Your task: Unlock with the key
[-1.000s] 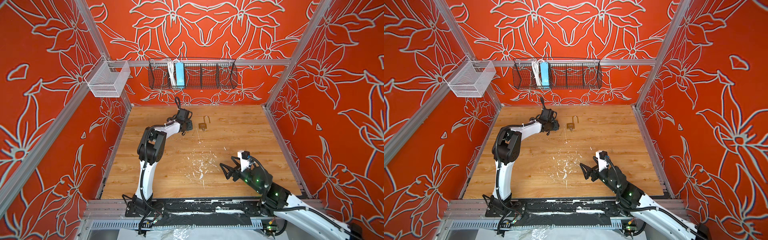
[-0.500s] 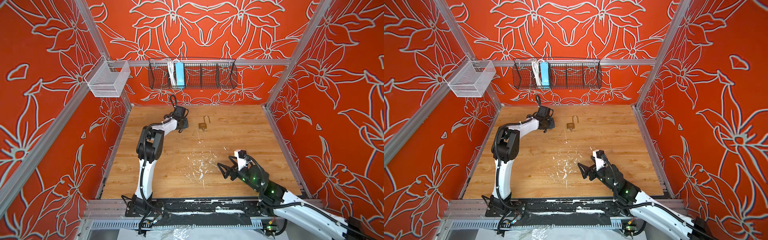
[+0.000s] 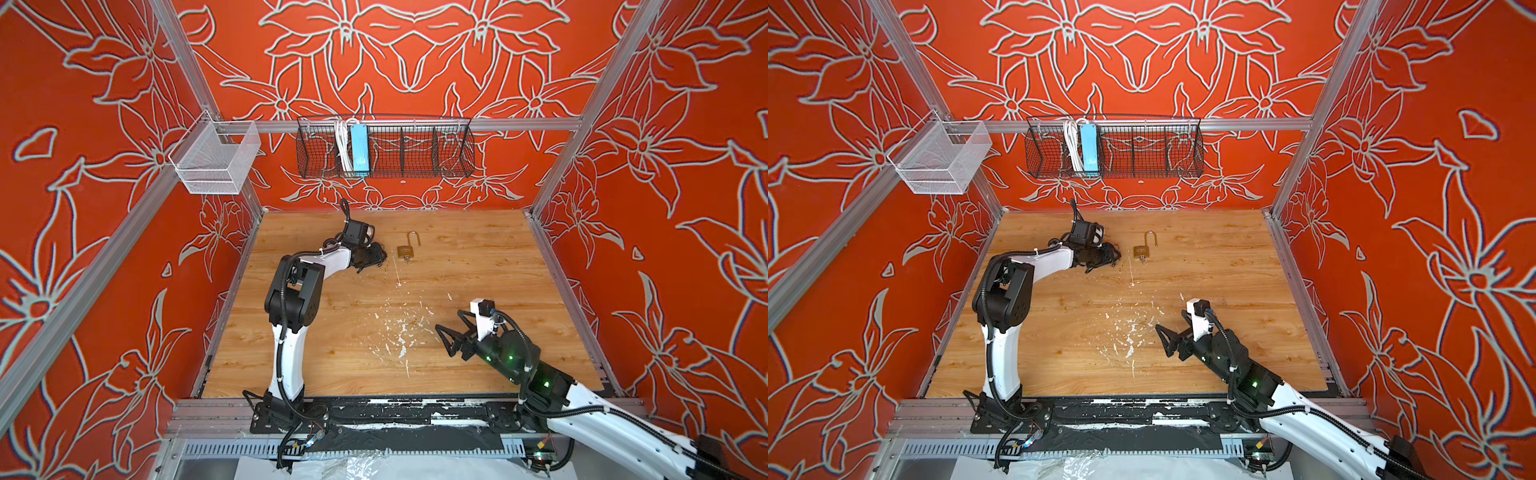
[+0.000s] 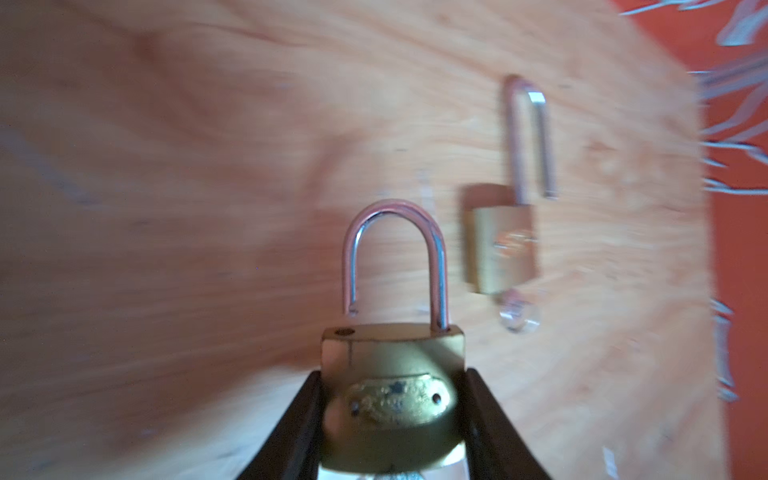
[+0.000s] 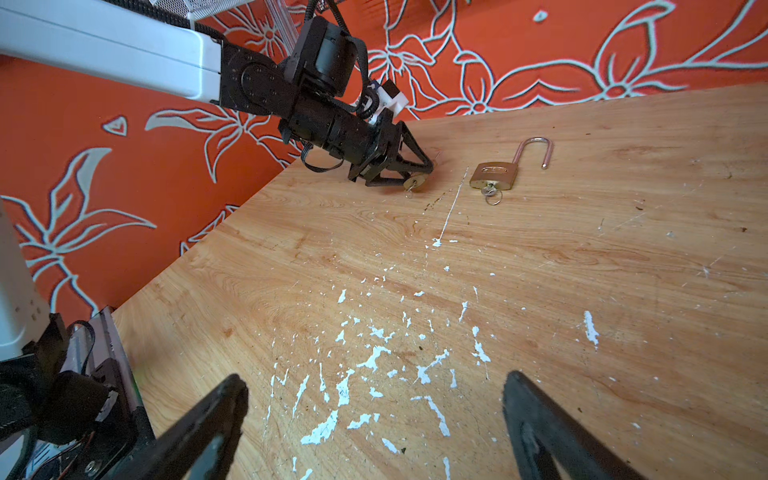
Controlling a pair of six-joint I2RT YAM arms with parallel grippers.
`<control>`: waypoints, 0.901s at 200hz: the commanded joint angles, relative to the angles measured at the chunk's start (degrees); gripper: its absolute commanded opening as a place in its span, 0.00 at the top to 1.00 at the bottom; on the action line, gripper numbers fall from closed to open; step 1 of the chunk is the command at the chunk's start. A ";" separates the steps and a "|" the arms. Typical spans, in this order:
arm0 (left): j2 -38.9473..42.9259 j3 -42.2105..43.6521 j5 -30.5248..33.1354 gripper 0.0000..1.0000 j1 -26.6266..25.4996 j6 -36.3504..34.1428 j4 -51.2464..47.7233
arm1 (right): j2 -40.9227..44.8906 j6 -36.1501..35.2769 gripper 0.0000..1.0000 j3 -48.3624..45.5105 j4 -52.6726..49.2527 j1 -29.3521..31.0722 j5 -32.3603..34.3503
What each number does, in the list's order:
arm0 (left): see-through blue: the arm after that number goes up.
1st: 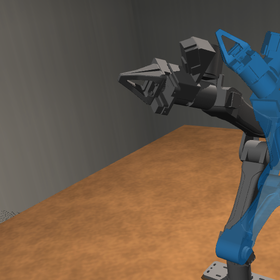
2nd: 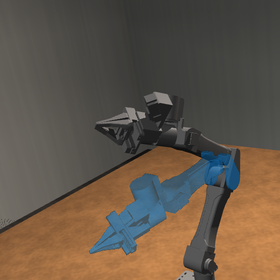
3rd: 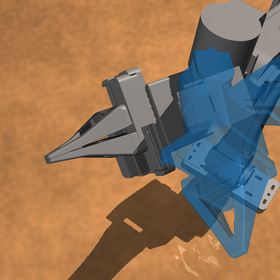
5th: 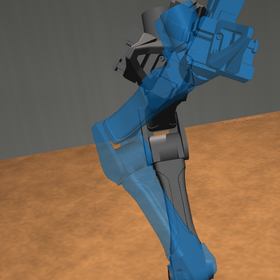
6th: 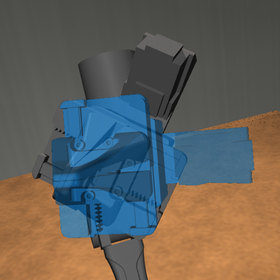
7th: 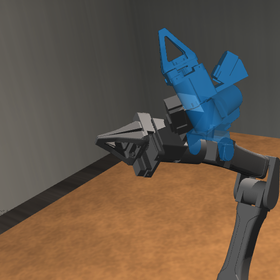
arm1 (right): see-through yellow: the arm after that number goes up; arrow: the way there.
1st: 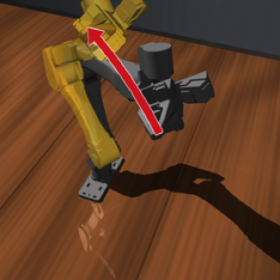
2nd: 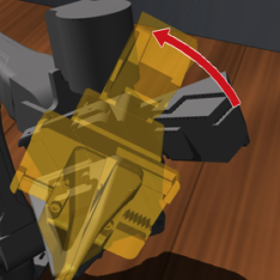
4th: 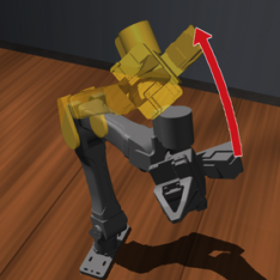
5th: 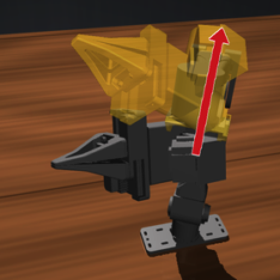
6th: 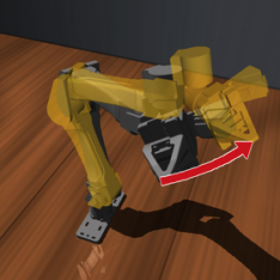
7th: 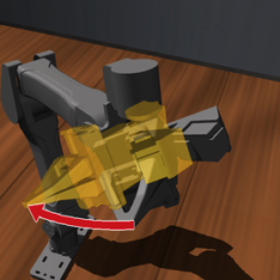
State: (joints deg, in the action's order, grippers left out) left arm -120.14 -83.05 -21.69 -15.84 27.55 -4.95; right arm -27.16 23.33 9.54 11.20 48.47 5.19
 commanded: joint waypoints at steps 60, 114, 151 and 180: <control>32.53 30.97 -23.86 1.00 -7.01 -3.71 26.70 | -15.41 6.30 0.06 7.94 13.00 -11.39 -12.90; 44.42 42.45 -27.99 1.00 -12.46 -2.86 34.10 | -33.87 13.78 0.07 10.10 39.44 -14.10 -22.95; 47.67 43.55 -27.06 1.00 -12.90 -3.37 32.31 | -36.99 15.66 0.07 10.78 43.60 -14.10 -23.22; 47.69 43.41 -27.87 1.00 -13.50 -2.96 32.49 | -36.24 14.80 0.07 11.62 41.12 -14.10 -22.15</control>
State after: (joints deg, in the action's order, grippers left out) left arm -73.80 -38.46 -47.33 -28.60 25.12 23.73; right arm -63.92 36.82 19.11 49.82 34.57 -16.43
